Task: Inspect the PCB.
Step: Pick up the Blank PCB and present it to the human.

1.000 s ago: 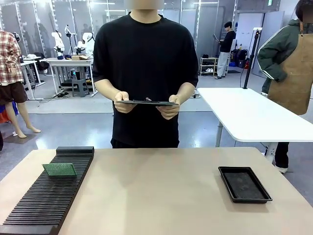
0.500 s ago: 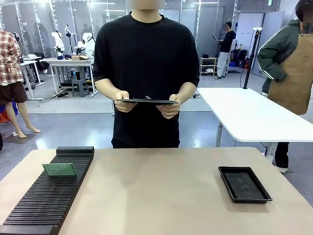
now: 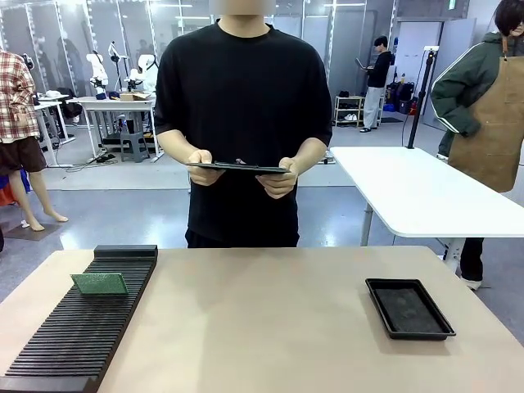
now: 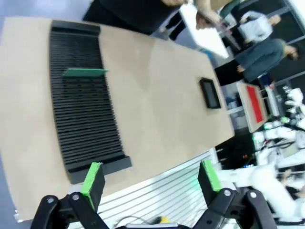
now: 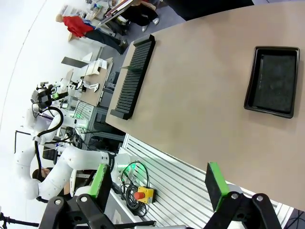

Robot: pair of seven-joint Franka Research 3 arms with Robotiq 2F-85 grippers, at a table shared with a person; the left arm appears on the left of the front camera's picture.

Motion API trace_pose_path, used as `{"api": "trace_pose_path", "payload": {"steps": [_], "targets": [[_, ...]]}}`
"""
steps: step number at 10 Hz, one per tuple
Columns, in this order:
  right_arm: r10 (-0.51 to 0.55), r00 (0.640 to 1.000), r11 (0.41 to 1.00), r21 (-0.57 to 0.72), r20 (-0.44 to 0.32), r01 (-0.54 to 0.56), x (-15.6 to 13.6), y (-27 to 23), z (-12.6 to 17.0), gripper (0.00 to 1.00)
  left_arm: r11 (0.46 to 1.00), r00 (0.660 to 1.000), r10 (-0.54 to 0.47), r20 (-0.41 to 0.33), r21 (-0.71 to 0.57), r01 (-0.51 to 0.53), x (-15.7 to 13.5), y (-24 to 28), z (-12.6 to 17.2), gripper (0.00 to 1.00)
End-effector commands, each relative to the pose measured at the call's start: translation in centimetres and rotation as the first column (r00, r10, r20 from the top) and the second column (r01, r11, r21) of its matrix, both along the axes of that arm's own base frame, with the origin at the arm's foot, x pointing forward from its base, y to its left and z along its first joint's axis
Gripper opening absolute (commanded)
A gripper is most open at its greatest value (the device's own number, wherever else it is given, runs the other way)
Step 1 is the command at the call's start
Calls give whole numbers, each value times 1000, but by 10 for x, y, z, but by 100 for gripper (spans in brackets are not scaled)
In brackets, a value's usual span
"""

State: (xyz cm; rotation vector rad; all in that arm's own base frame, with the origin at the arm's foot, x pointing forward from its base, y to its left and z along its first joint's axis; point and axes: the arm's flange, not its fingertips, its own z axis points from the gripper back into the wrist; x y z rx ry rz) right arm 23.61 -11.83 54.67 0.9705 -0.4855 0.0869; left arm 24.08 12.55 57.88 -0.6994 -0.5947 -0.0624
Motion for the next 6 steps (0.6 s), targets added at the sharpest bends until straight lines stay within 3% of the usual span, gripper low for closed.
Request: {"api": "trace_pose_path", "payload": {"steps": [1,2,3,5,6], "targets": [[9,1000,1000,-3,14,-9,1,0,-1,100,950,996,-89,9,301,82,25,-16,23,100],[9,1000,1000,-3,14,-9,1,0,-1,100,868,987,-163,-16,473,151,44,-41,24,100],[9,1000,1000,-3,14,-9,1,0,-1,100,746,973,-229,-33,636,197,63,-64,21,100],[9,1000,1000,-3,14,-9,1,0,-1,100,496,883,-459,-94,798,343,99,-107,3,100],[9,1000,1000,-3,14,-9,1,0,-1,100,397,834,-536,-133,831,388,109,-122,-9,100]]}}
